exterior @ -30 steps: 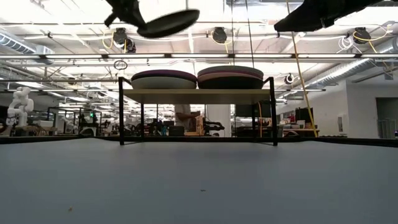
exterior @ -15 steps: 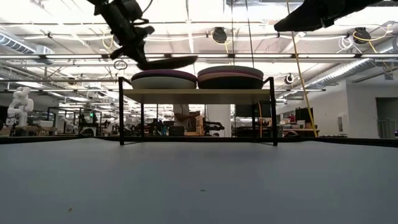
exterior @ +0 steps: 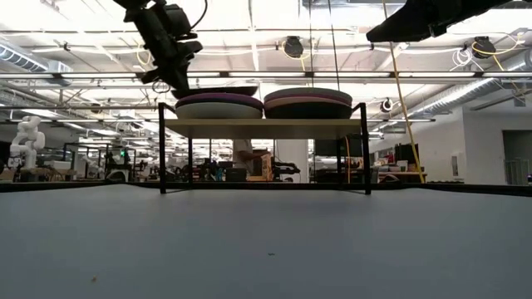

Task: Place and stack plates onto a shelf
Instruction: Stack the black plate on top of the purple plate on the shelf, then return to Home Position

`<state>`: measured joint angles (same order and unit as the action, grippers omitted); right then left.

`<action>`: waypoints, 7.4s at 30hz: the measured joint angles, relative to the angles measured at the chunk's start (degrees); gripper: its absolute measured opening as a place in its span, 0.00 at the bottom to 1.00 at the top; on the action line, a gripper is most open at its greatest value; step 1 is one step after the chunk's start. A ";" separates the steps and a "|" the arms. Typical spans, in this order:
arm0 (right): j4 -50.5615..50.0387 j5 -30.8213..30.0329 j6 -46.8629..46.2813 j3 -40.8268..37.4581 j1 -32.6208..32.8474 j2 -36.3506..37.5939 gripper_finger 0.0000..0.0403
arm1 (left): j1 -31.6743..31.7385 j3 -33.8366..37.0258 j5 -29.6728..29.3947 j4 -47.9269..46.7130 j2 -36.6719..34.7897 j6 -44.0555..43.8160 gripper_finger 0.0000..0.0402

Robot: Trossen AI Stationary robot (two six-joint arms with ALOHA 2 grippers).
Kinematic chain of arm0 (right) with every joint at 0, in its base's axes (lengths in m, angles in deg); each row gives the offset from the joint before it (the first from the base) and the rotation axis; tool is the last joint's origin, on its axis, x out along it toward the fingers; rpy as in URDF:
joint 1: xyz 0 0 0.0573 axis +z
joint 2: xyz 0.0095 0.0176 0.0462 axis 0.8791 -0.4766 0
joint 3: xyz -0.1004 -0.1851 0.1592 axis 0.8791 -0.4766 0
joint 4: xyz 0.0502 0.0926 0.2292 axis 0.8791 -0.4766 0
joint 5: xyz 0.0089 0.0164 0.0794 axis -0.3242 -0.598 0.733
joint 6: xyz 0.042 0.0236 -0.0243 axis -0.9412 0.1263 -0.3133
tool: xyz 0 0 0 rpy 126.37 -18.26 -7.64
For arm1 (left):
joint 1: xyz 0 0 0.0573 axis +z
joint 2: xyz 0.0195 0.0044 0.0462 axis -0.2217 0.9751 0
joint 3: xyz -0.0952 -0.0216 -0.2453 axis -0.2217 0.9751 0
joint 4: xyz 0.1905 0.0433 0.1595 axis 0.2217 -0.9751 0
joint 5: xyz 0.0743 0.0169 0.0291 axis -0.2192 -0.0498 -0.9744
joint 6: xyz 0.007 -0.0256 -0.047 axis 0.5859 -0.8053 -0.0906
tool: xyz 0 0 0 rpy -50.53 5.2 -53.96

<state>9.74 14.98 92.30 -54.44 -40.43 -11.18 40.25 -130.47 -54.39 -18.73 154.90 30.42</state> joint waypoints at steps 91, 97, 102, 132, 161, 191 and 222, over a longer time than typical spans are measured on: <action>3.63 16.27 1.53 0.00 1.14 0.28 0.00 | -64.51 41.46 -31.54 57.44 -29.50 6.86 0.02; 3.58 20.82 4.54 -0.64 1.14 1.46 0.00 | -69.69 48.99 -37.54 60.73 -35.22 9.36 0.01; 5.99 25.51 7.79 -5.05 1.01 4.91 0.00 | -71.67 51.94 -37.82 60.75 -38.12 10.25 0.01; 19.71 48.62 2.76 -26.51 -7.87 17.49 0.00 | -72.67 73.83 -27.34 63.29 -61.04 15.05 0.00; 24.32 49.40 1.12 -32.55 -9.49 17.56 0.00 | -72.51 84.45 -22.27 63.32 -75.52 14.24 0.00; 8.29 48.92 1.70 -32.98 -9.53 34.43 0.00 | -69.90 85.18 -22.36 54.30 -86.41 13.97 0.00; 0.59 44.58 5.32 -33.05 -9.57 46.53 0.00 | -54.45 87.01 -11.68 57.68 -86.23 15.16 0.00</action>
<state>10.33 59.56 97.62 -87.49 -50.00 35.35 -14.21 -43.46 -66.07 38.95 68.66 45.58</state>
